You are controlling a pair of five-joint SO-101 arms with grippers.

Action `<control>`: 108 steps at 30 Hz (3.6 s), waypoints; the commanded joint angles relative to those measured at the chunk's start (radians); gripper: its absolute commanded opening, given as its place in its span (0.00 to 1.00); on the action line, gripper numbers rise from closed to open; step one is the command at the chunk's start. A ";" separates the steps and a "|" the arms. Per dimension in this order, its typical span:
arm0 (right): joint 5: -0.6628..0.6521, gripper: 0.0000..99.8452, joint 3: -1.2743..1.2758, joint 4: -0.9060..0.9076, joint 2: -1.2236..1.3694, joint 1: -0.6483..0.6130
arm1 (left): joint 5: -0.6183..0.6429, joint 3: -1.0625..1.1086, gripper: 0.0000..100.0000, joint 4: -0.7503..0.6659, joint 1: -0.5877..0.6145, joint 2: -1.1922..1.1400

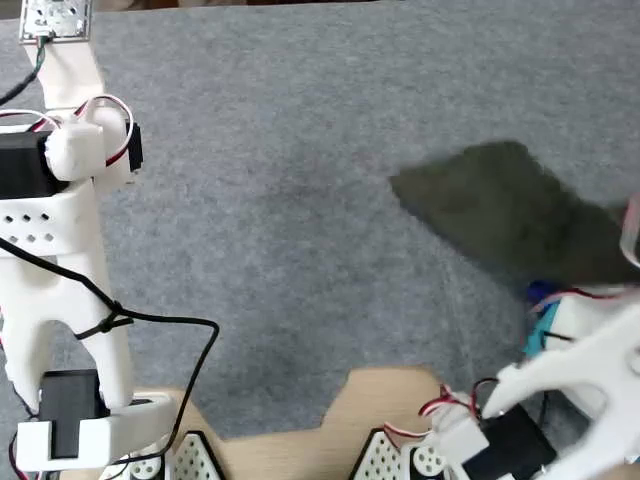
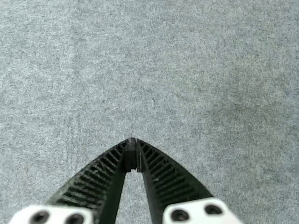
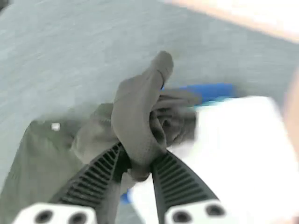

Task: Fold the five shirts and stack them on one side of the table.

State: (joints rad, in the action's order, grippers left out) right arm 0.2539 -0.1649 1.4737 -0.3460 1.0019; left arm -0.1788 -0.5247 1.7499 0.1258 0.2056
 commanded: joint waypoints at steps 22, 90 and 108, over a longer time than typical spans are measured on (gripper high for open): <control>0.087 0.01 -0.091 -0.253 0.130 0.450 | 0.002 -0.038 0.02 0.008 0.006 0.024; -0.448 0.01 1.577 -0.224 -1.325 -0.783 | -0.123 2.124 0.02 -0.721 0.440 1.609; -0.453 0.01 1.856 -0.181 -1.517 -0.541 | -0.123 2.217 0.02 -0.713 0.462 1.601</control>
State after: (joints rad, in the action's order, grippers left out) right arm -0.1926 1.6886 1.2881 -1.8067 0.4250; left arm -0.2984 1.6801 1.0441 0.5907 1.8075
